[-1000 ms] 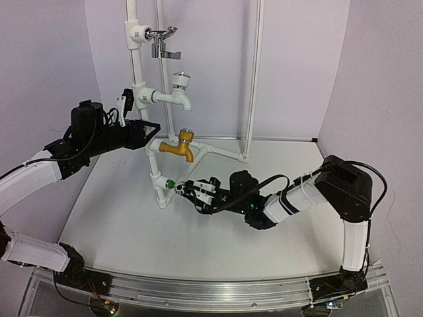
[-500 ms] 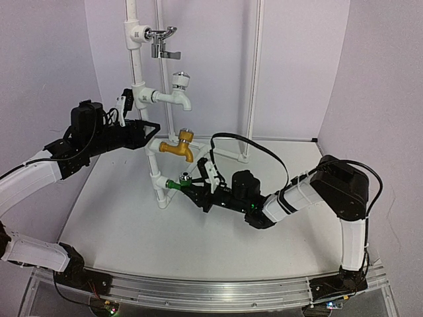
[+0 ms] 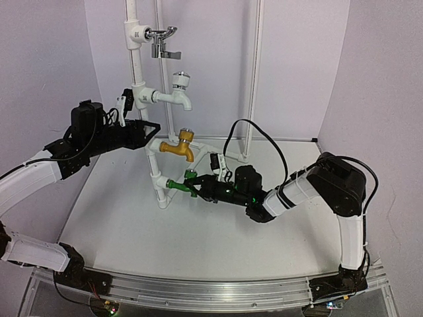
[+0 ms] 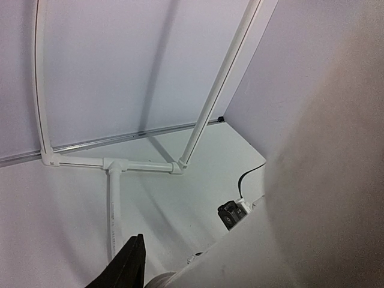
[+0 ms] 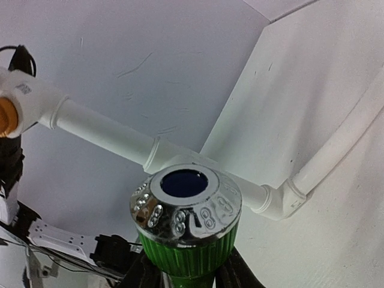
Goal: Install the water faucets
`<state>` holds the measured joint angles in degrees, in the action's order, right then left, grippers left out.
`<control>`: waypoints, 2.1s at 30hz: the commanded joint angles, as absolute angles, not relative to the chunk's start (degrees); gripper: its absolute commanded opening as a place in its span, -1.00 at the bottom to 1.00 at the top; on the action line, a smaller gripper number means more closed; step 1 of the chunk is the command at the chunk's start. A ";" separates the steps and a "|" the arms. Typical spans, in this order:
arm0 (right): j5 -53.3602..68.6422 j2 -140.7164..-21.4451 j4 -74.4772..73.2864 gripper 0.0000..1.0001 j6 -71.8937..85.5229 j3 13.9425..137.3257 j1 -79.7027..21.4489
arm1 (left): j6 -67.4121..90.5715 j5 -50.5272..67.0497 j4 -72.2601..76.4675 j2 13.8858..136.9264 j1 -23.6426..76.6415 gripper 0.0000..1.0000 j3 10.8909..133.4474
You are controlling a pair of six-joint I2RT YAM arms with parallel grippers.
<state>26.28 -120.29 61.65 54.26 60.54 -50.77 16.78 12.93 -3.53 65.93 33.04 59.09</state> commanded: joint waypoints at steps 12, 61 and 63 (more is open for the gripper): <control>21.88 -117.58 63.64 -0.20 82.04 63.37 -48.30 | 28.91 17.05 -6.77 64.26 34.98 -1.00 57.48; 18.94 -111.30 58.70 0.71 -72.65 55.17 -54.64 | 27.11 16.73 -7.03 63.67 34.84 -1.00 56.84; 17.89 -112.42 58.94 0.71 -73.17 56.20 -54.83 | 27.05 16.78 -7.06 63.54 34.83 -1.00 56.78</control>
<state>21.46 -110.53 52.32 -71.53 52.69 -54.42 17.30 10.73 -2.48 64.30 34.06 57.30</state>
